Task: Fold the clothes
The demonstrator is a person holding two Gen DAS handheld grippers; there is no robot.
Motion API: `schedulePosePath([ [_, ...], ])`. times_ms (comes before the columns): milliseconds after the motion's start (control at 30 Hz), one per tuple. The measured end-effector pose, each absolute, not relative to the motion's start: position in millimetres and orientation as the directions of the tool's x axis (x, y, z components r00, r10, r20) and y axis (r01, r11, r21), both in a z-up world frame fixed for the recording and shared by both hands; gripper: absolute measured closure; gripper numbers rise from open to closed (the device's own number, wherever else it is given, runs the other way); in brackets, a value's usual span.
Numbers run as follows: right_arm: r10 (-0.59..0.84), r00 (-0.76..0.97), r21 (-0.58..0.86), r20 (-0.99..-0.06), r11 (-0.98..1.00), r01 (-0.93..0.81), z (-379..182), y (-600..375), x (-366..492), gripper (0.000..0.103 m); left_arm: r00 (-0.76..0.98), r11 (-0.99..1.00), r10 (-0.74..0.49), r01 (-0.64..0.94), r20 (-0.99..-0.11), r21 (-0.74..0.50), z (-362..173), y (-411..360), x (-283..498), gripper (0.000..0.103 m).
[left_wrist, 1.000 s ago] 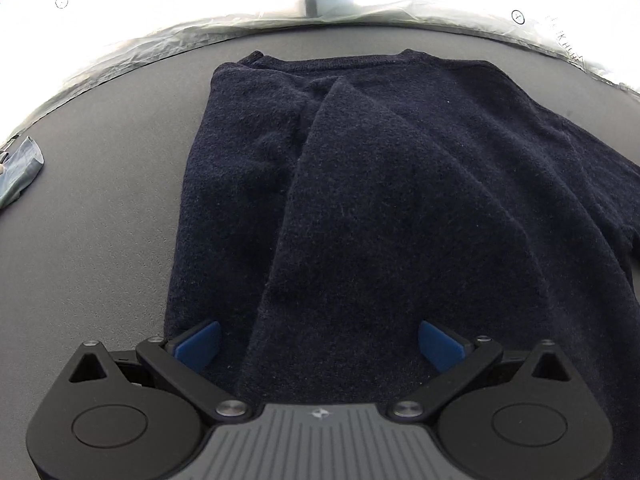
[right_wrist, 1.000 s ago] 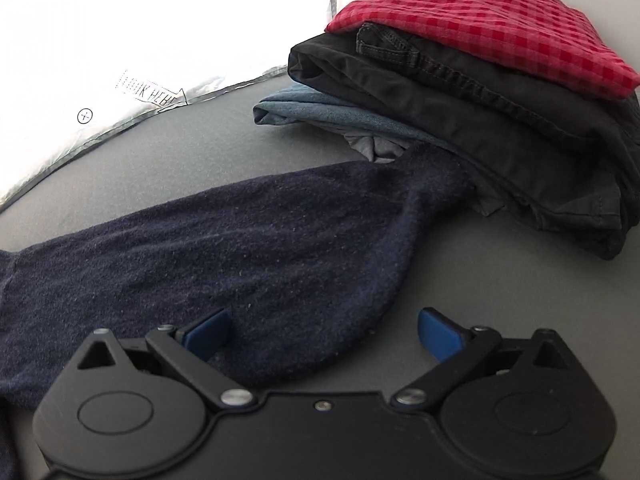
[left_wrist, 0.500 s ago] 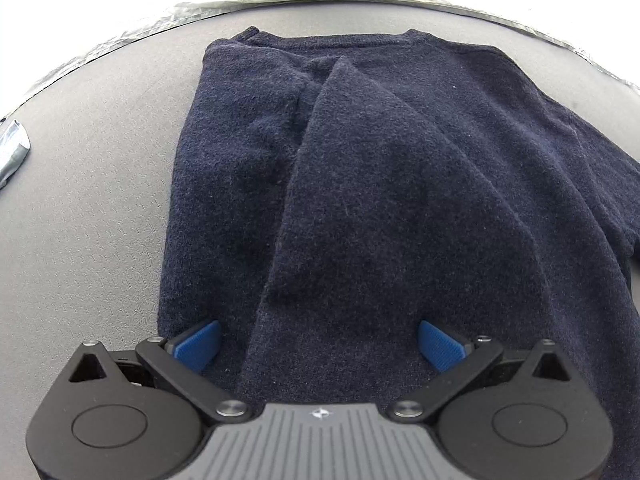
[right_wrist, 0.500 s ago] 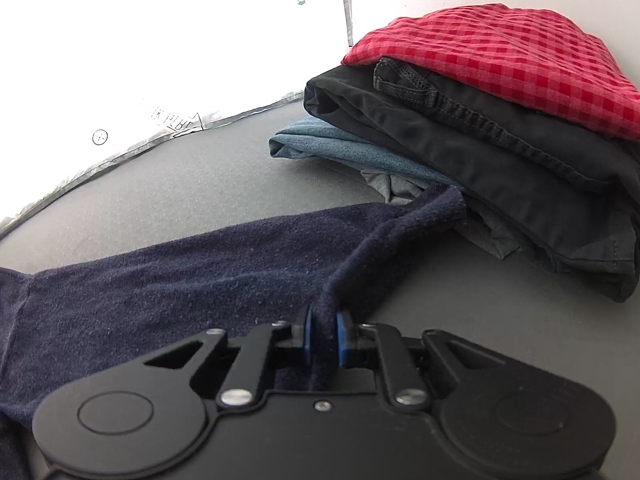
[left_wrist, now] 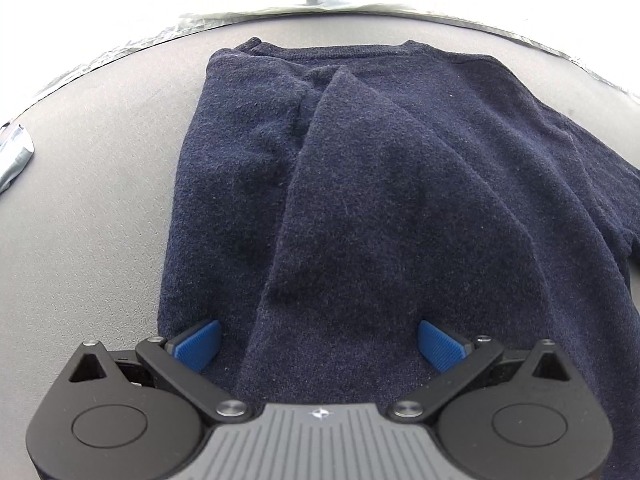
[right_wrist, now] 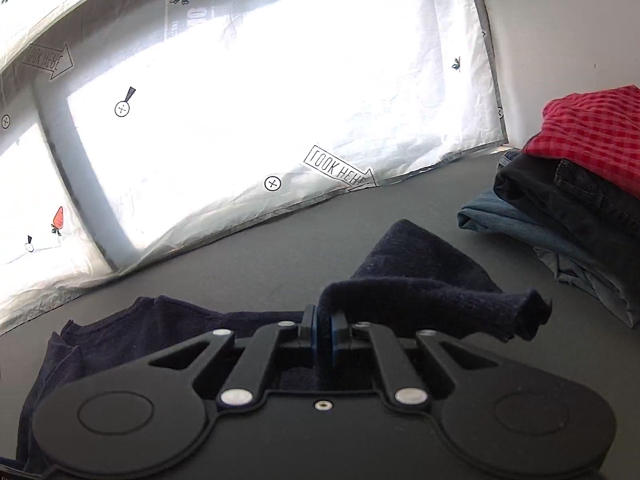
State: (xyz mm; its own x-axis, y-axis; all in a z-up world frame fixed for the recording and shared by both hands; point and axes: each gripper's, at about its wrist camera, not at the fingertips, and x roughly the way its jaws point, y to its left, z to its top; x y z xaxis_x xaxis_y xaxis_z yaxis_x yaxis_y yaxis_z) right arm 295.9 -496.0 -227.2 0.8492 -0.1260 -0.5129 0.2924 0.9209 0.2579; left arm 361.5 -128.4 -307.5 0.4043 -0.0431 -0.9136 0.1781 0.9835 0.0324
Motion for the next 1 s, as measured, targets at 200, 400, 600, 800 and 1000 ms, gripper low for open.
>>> schedulePosePath([
  [200, 0.266, 0.821, 0.287, -0.506, 0.949, -0.13, -215.2, -374.5, 316.8, 0.095, 0.448, 0.983, -0.055, 0.18, -0.892, 0.03, -310.3, -127.7, 355.3, 0.0],
  [400, 0.367, 0.682, 0.248, -0.633, 0.93, -0.27, -241.4, -320.2, 315.2, 0.074, 0.476, 0.983, -0.065, 0.182, -0.877, 0.027, -311.2, -126.8, 350.7, 0.0],
  [600, 0.137, 0.739, 0.074, -0.66, 0.99, -0.118, -247.3, -350.1, 306.0, 0.062, 0.48, 0.985, -0.058, 0.171, -0.876, 0.029, -304.0, -127.4, 346.1, 0.0],
  [800, -0.036, 0.708, 0.044, -0.705, 0.995, 0.094, -269.6, -403.6, 293.6, 0.046, 0.574, 0.97, -0.117, 0.241, -0.811, 0.03, -277.5, -136.0, 321.6, 0.002],
  [1000, -0.045, 0.698, 0.127, -0.714, 0.973, 0.193, -289.4, -433.1, 278.9, 0.019, 0.648, 0.951, -0.237, 0.308, -0.724, -0.035, -251.3, -148.6, 323.5, 0.01],
])
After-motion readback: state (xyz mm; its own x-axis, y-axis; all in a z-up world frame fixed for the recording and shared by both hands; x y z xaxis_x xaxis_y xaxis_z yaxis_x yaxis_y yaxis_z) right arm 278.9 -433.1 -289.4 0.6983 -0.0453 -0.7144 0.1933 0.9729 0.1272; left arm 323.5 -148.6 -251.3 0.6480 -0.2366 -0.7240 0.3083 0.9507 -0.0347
